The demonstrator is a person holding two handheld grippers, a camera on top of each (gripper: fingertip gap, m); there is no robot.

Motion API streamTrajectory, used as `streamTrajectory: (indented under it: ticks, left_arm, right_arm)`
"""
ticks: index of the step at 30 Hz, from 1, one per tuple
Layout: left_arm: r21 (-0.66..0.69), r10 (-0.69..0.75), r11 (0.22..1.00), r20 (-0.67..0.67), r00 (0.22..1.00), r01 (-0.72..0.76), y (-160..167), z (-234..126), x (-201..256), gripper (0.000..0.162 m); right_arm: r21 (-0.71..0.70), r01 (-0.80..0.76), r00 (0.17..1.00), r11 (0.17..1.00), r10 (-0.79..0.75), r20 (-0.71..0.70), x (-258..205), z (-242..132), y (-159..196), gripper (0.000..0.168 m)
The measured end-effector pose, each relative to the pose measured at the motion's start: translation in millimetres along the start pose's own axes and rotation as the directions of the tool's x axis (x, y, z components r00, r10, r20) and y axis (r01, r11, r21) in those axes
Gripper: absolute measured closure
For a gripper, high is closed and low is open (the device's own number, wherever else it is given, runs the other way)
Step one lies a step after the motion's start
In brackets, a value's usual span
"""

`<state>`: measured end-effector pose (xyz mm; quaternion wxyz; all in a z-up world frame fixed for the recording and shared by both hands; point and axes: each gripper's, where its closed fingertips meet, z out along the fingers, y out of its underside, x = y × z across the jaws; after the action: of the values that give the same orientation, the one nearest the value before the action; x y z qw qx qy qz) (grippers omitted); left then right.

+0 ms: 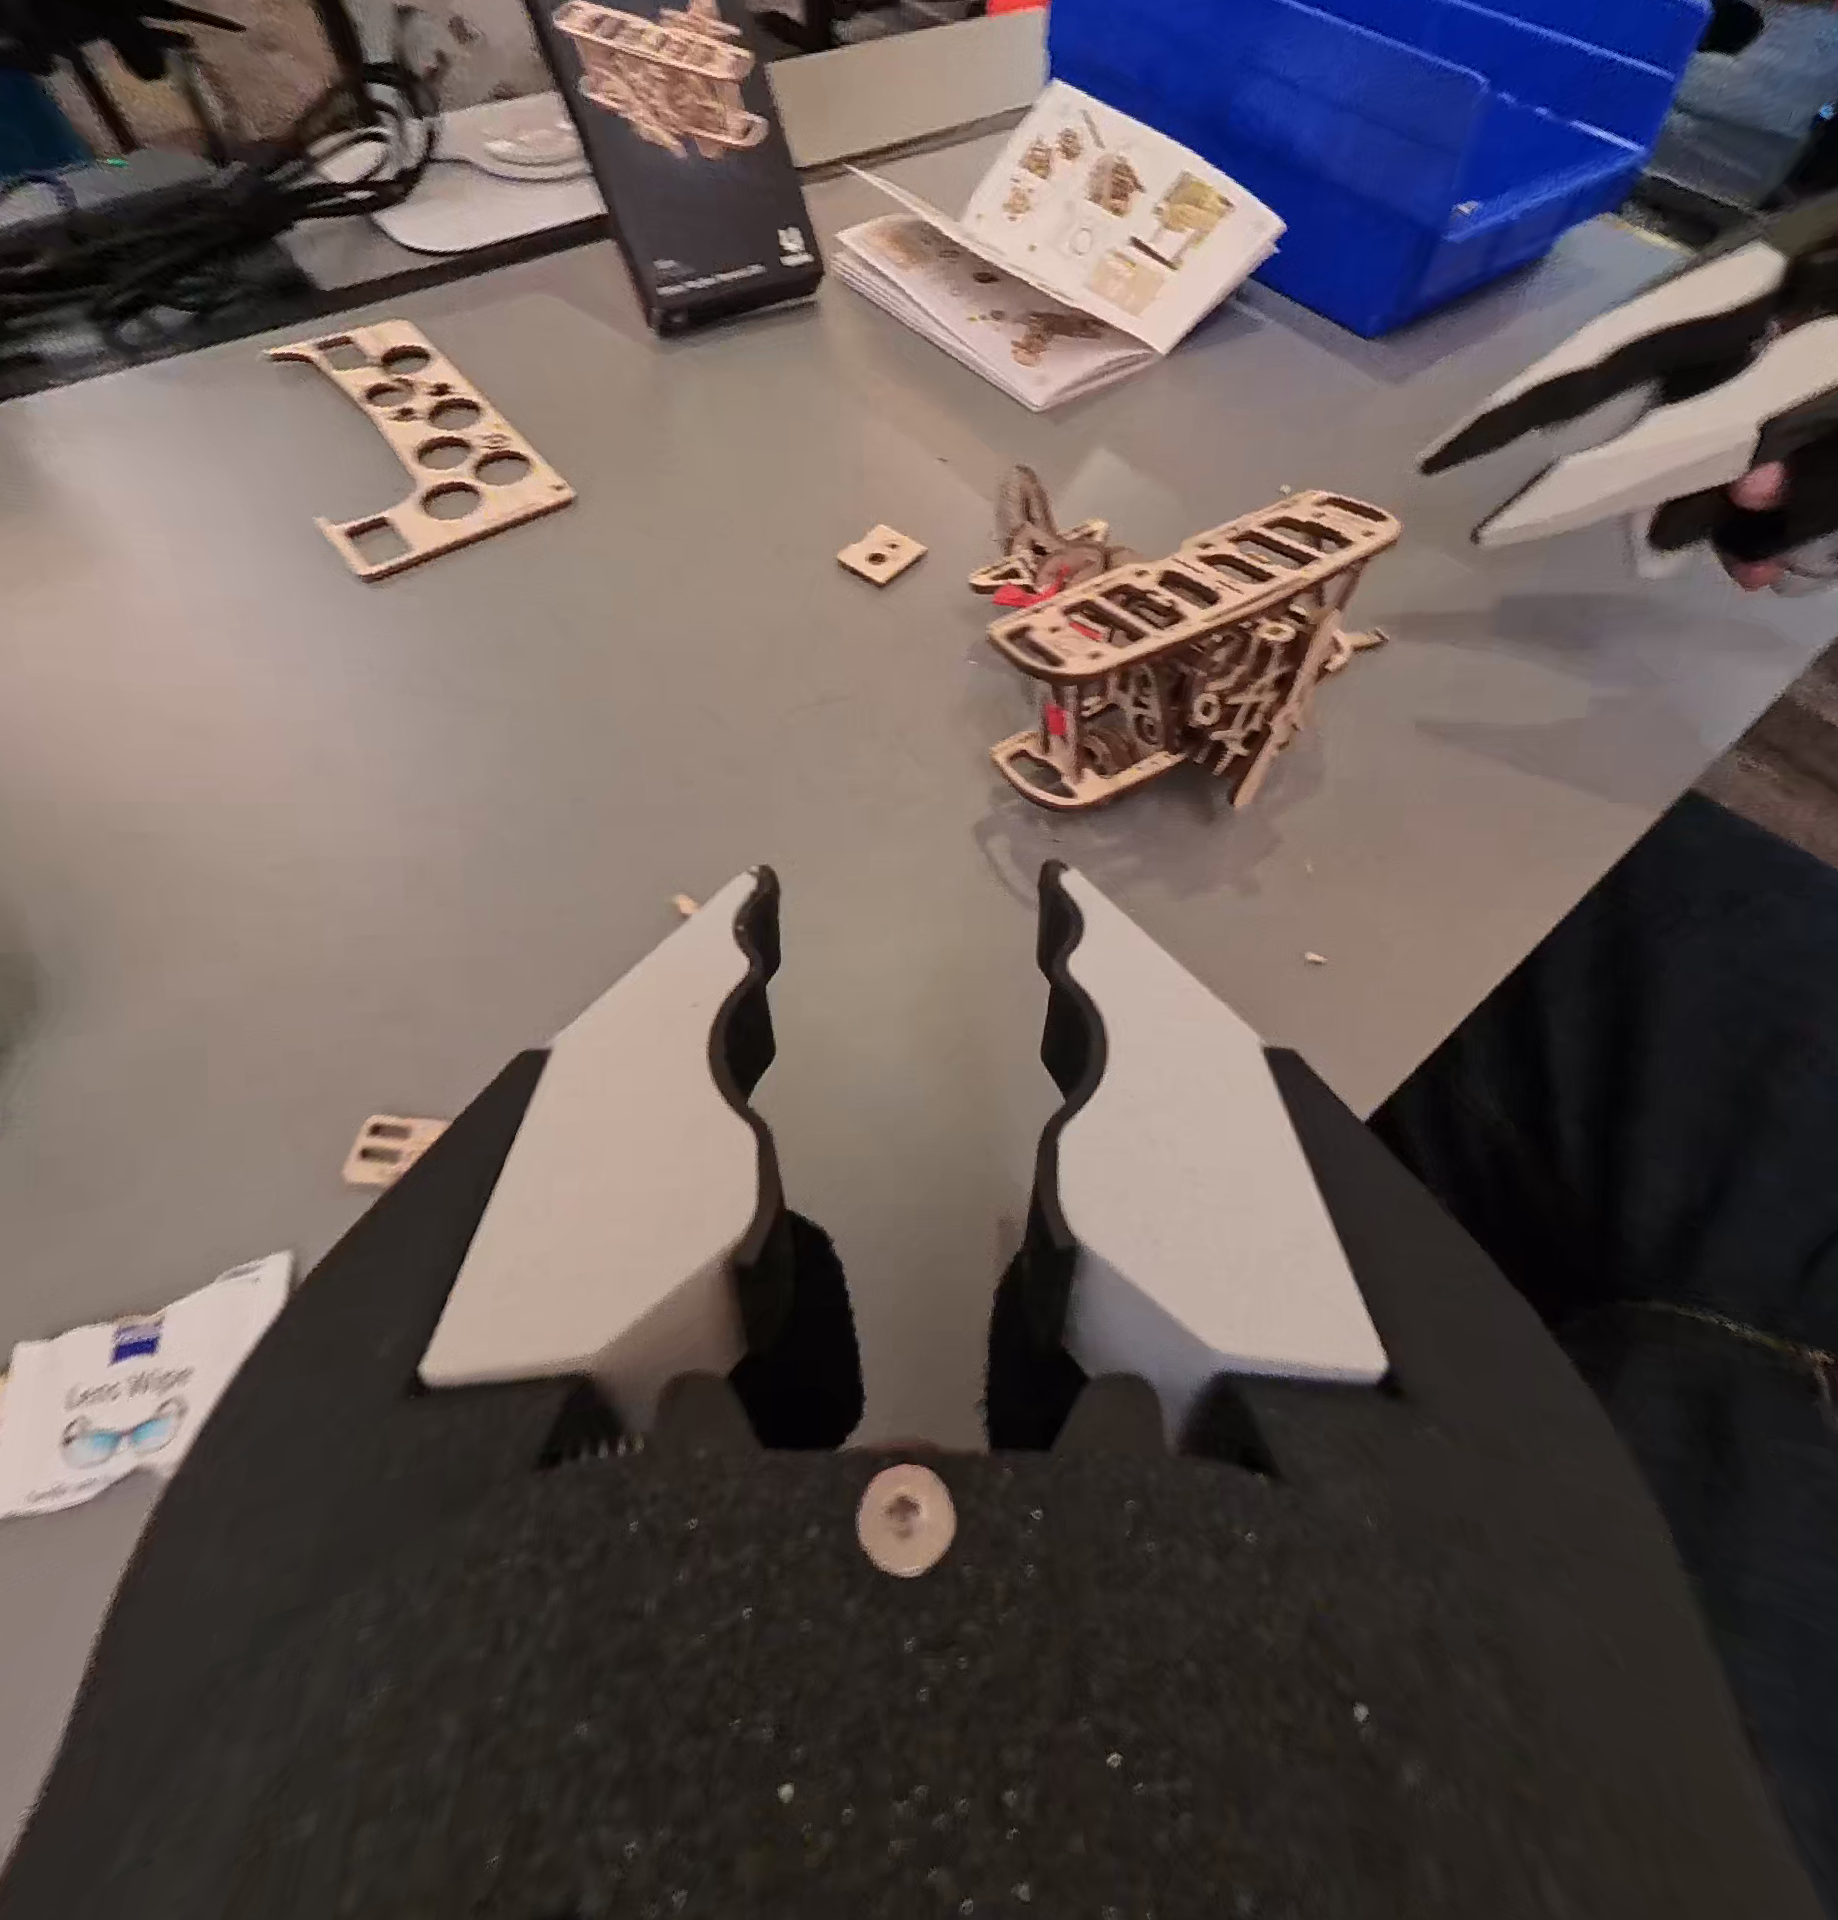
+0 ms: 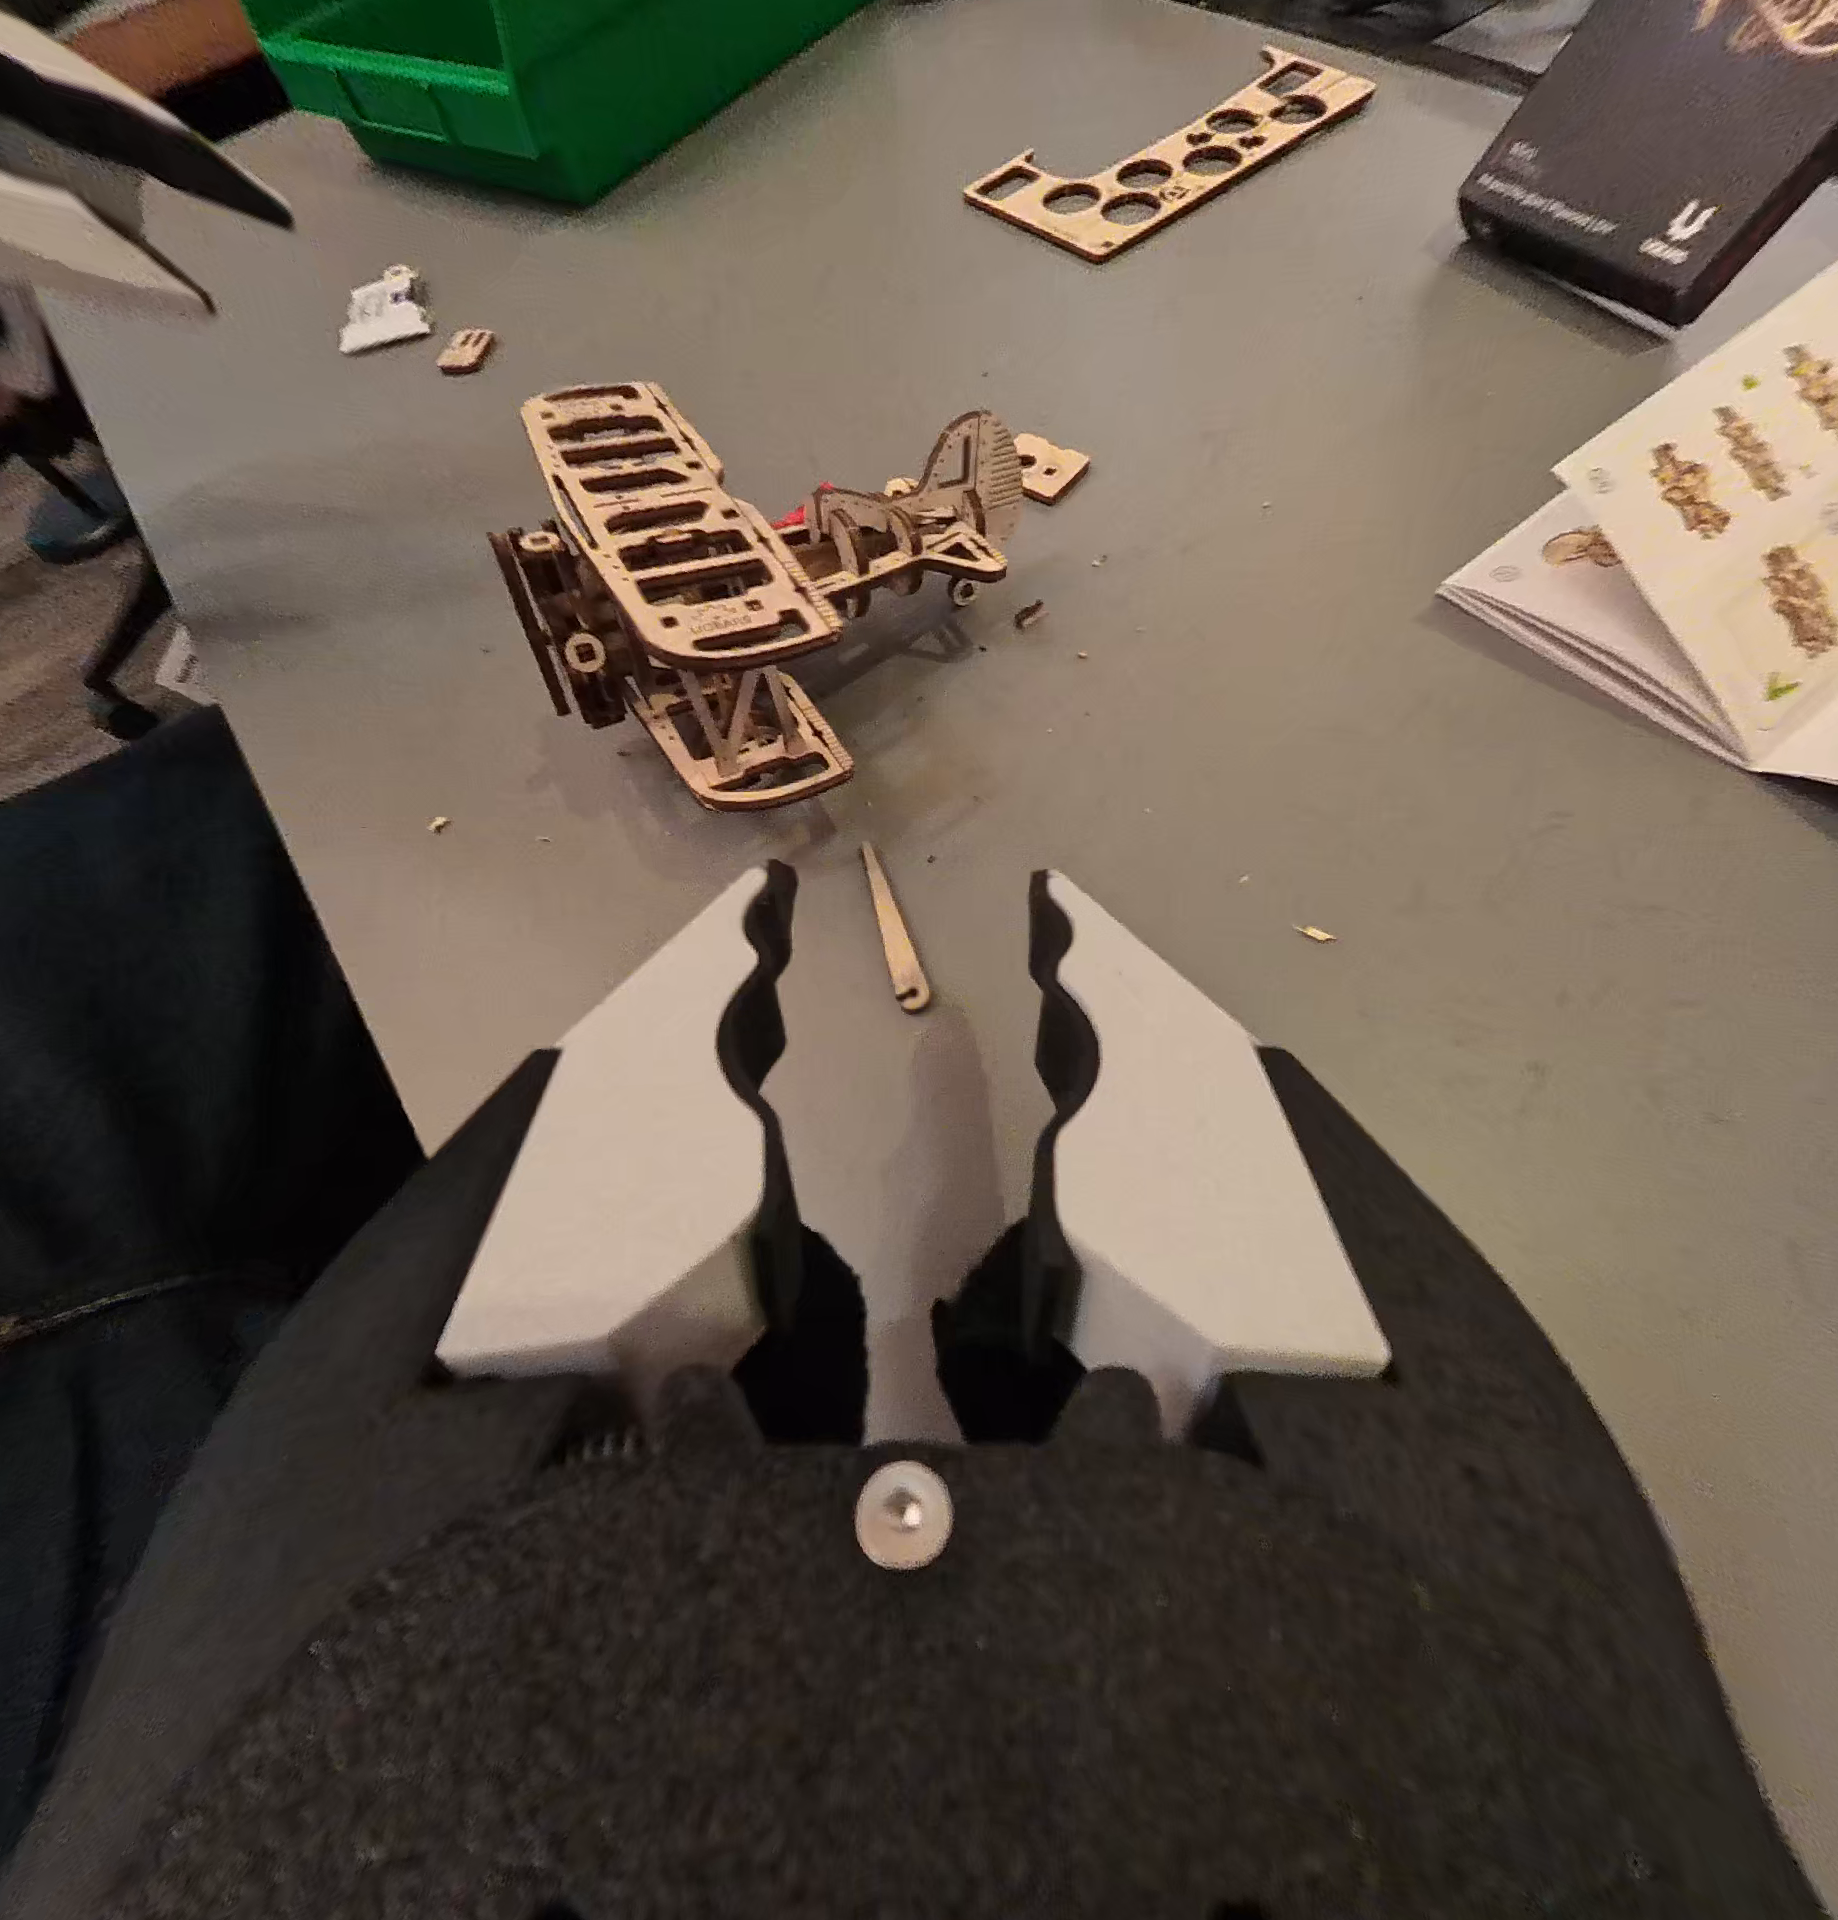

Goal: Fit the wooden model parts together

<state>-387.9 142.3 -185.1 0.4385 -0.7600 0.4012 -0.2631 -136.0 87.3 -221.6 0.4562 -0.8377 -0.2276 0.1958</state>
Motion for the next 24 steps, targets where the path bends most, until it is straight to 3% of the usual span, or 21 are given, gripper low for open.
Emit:
streamTrajectory:
  ticks: [1, 8, 11, 17, 24]
  left_arm:
    - [0.016, -0.021, 1.0, 0.019, 1.0, 0.021, -2, -3, -7, 0.114]
    - [0.168, -0.17, 0.973, 0.064, 0.983, 0.157, -12, -30, -57, 0.108]
    - [0.155, -0.223, 0.965, 0.058, 0.973, 0.211, -6, -37, -72, 0.108]
    - [0.132, -0.18, 0.979, 0.225, 0.958, 0.153, 5, -69, -120, 0.108]
    - [0.162, -0.229, 0.969, 0.313, 0.922, 0.186, 25, -103, -150, 0.108]
  right_arm:
    - [-0.001, 0.013, 1.0, 1.0, -0.013, -0.01, 0, 0, 0, 0.124]
    - [-0.011, 0.061, 0.998, 0.998, -0.061, -0.019, -1, 11, 2, 0.127]
    - [0.009, 0.053, 0.998, 0.999, -0.053, -0.036, 4, 9, -2, 0.128]
    - [0.092, -0.054, 0.998, 0.994, 0.056, -0.016, 7, -11, -22, 0.126]
    - [0.156, -0.145, 0.987, 0.977, 0.154, -0.049, 20, -14, -39, 0.135]
